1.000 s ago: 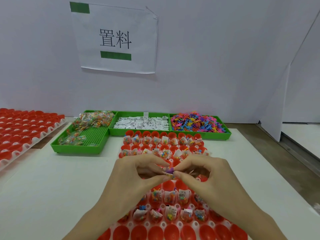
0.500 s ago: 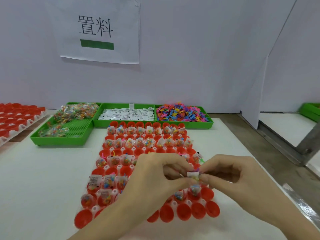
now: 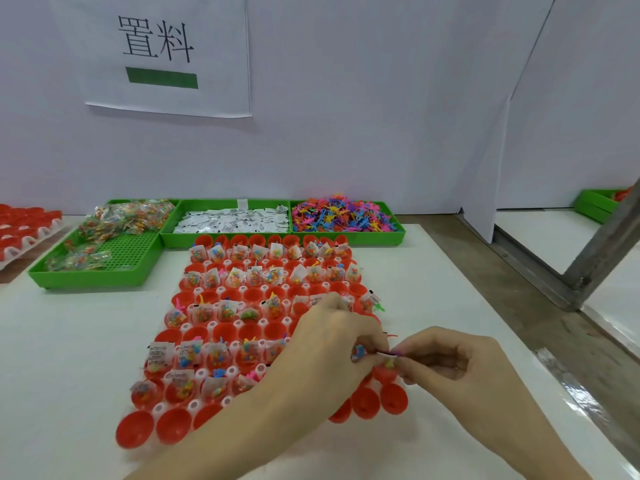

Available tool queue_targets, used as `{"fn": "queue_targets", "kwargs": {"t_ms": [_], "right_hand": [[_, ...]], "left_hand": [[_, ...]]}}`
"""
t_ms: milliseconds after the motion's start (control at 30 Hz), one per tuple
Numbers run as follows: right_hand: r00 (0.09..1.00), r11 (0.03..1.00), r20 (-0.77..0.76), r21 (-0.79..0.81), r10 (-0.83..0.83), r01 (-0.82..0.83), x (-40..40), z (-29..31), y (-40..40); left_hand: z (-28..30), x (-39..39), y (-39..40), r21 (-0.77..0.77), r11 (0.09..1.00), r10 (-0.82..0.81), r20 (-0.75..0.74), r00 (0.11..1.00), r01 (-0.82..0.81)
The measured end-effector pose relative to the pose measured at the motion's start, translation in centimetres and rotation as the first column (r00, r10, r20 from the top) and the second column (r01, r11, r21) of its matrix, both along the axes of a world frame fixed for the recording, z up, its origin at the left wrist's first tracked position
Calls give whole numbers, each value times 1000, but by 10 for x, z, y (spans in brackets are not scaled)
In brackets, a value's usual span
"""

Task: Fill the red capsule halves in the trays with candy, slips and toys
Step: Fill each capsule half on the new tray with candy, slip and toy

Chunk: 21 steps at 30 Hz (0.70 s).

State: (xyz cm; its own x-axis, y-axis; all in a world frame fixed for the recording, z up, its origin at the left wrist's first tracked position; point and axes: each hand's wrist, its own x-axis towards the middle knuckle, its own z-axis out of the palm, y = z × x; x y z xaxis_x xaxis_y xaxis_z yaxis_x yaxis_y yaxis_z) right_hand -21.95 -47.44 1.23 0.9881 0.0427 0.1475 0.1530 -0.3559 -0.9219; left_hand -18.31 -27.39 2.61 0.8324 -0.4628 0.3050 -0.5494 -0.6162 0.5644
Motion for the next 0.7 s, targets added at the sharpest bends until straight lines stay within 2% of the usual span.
{"fn": "queue_targets", "kwargs": {"t_ms": [133,333,467,533,700], "right_hand": [[998,980,57,-198,-4,15,2,-5,2],[999,956,39,-292,-9,20,3,-7,1],[998,926,40,-371,-55,66,5,-8,0],[999,922,0,-386,-44,41,9,-4,-1],[983,897,-164,-420,77,-140,16,14,-4]], "left_hand": [[-4,5,-1,39,999,-1,-13,1000,2],[-2,9,-4,120,991,-68,73,995,59],[0,9,-7,155,985,-82,74,994,69],[3,10,-9,170,983,-84,69,994,71],[12,12,-20,270,961,-86,102,991,56]]}}
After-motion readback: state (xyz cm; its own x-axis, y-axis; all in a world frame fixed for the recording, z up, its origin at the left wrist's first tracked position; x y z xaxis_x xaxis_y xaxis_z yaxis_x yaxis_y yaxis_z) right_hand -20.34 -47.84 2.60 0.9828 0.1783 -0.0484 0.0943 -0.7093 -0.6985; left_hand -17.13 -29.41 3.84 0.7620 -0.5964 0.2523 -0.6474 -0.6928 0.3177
